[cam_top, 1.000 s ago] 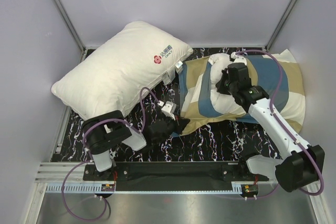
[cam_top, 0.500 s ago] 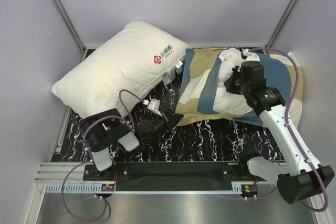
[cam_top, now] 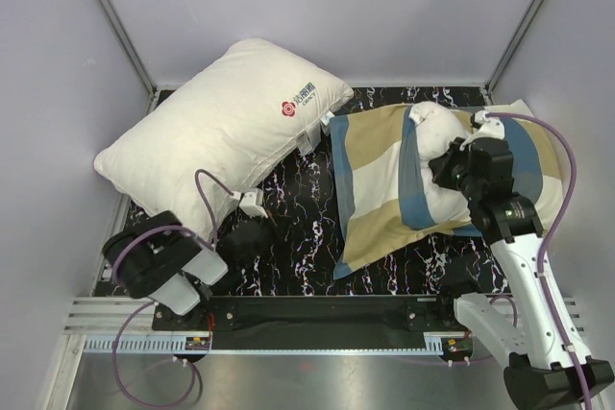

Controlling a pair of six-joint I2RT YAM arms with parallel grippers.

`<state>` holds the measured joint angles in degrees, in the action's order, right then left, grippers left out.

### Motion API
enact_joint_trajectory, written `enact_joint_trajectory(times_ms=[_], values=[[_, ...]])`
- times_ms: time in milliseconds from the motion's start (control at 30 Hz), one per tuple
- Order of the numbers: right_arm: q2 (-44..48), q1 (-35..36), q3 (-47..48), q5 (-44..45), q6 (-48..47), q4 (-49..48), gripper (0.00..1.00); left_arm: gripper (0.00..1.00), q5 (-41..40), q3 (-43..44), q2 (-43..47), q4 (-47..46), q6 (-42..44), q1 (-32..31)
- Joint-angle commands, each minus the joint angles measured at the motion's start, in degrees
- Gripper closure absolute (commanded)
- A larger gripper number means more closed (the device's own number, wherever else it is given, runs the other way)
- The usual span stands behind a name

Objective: Remove the pillowcase from the pillow

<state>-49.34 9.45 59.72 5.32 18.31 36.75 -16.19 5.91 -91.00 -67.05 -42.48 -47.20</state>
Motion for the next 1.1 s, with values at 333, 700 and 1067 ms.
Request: enact_joint_trajectory(times_ms=[333, 700, 1067], values=[[3.55, -0.84, -18.76, -7.69, 6.13, -11.35, 1.0, 0.3, 4.15, 39.24, 15.87, 44.18, 11.82, -15.37], [5.39, 3.47, -23.6, -6.73, 8.59, -15.22, 1.0, 0.24, -4.29, 72.73, -10.85, 66.94, 7.06, -17.4], [6.54, 3.55, -23.69, -1.9, 6.57, -12.93, 1.0, 0.68, -9.66, 69.52, -11.22, 71.54, 2.58, -15.73]])
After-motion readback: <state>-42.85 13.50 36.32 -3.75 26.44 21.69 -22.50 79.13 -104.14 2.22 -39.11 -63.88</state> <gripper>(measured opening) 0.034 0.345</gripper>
